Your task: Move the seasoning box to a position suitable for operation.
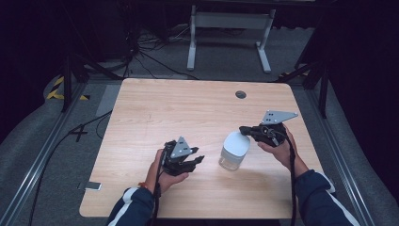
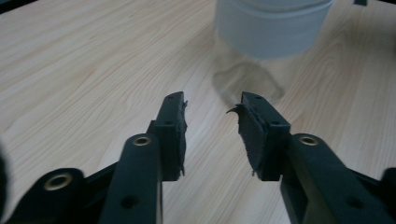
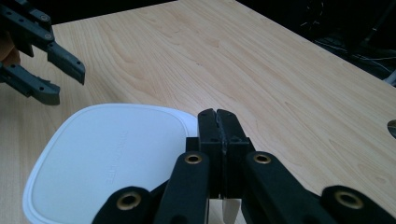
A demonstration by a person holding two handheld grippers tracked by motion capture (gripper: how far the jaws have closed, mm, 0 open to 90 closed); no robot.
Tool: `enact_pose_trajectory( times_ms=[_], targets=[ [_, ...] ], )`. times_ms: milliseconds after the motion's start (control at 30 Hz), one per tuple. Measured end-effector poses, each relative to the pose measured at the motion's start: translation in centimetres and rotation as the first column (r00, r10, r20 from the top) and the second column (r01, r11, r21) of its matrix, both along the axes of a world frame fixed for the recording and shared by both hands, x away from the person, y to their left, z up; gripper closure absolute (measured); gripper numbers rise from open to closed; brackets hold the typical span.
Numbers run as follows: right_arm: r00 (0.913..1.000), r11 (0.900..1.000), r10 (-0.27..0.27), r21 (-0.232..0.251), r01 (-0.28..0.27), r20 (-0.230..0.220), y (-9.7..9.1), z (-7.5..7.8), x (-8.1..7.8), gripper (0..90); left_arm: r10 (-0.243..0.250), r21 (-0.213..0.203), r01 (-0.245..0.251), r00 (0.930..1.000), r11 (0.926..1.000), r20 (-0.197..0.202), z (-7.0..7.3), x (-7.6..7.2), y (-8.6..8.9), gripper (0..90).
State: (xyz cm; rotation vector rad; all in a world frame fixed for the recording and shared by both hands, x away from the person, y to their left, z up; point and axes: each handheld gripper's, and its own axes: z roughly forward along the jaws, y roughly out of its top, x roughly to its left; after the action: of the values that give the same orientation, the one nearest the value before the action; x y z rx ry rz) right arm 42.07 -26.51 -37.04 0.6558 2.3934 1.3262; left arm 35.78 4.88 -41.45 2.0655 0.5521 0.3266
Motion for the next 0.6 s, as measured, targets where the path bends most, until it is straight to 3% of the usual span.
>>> enact_pose_trajectory(
  times_ms=[233, 600],
  targets=[
    [1.0, 1.0, -0.005, 0.002, 0.005, -0.003, -0.1, -0.1, 0.1, 89.8, -0.046, -0.018, 0.047, 0.9988, 0.9987, 0.017, 0.9, 0.4, -2.2, 70.6],
    [0.9994, 0.9992, -0.025, -0.032, 0.026, 0.022, -0.1, -0.3, 0.1, 89.7, -0.056, -0.028, 0.056, 0.9983, 0.998, 0.019, 1.6, 1.2, -3.9, 80.6]
  ],
)
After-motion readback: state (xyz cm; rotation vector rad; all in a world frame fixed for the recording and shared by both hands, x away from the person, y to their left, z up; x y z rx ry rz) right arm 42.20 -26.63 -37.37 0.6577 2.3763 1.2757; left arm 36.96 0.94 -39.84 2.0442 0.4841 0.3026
